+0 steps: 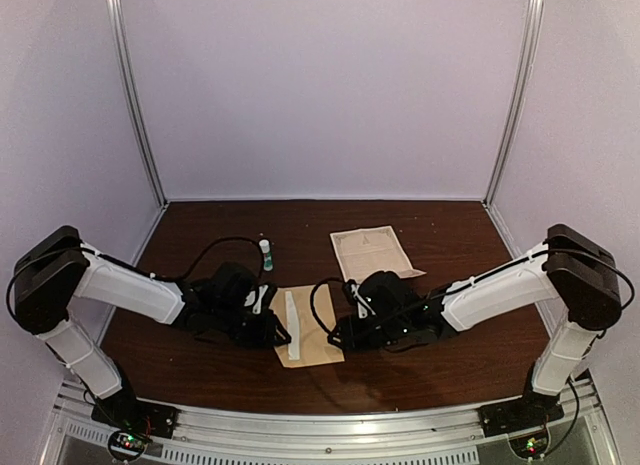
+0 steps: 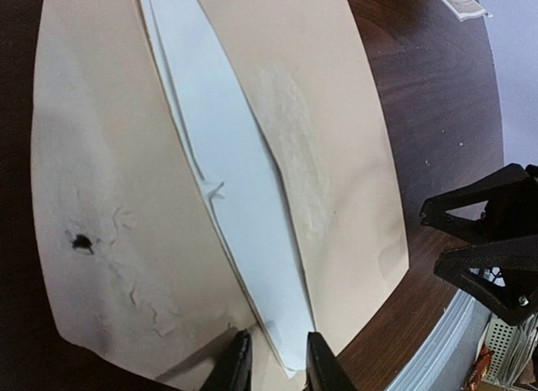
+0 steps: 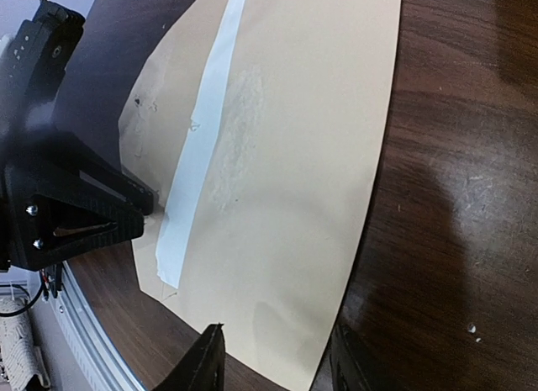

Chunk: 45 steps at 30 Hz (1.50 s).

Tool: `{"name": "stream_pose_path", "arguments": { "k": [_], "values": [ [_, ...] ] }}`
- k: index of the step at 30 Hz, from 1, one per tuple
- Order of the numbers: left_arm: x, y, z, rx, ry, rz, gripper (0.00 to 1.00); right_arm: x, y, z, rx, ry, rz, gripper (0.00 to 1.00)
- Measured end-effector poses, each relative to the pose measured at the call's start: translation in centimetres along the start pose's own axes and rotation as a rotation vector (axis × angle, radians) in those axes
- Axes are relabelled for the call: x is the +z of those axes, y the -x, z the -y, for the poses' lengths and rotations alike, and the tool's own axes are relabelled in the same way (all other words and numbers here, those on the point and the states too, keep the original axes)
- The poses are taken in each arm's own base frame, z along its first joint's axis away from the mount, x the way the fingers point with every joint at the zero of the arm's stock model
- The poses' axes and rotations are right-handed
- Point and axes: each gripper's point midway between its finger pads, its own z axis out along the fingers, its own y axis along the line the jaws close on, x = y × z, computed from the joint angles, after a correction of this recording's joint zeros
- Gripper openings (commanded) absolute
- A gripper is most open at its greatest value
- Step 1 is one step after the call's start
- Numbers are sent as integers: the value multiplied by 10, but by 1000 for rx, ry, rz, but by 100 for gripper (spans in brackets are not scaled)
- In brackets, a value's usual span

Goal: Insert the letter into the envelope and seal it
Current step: Place the letter in the envelope.

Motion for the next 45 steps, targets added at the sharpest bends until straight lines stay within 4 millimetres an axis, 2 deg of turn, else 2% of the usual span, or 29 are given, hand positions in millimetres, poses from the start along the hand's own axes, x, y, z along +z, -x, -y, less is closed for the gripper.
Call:
{"name": "stream_pose_path", "arguments": {
  "k": [10, 20, 45],
  "values": [
    [6, -3, -6, -7, 16, -16, 19, 10, -5, 8, 17, -18, -13, 38],
    [11, 0, -5, -1, 11, -12, 10, 16, -1, 5, 22, 2, 7, 35],
    [19, 1, 1, 4, -23, -27, 9, 19, 1, 5, 23, 5, 12, 34]
  ]
}}
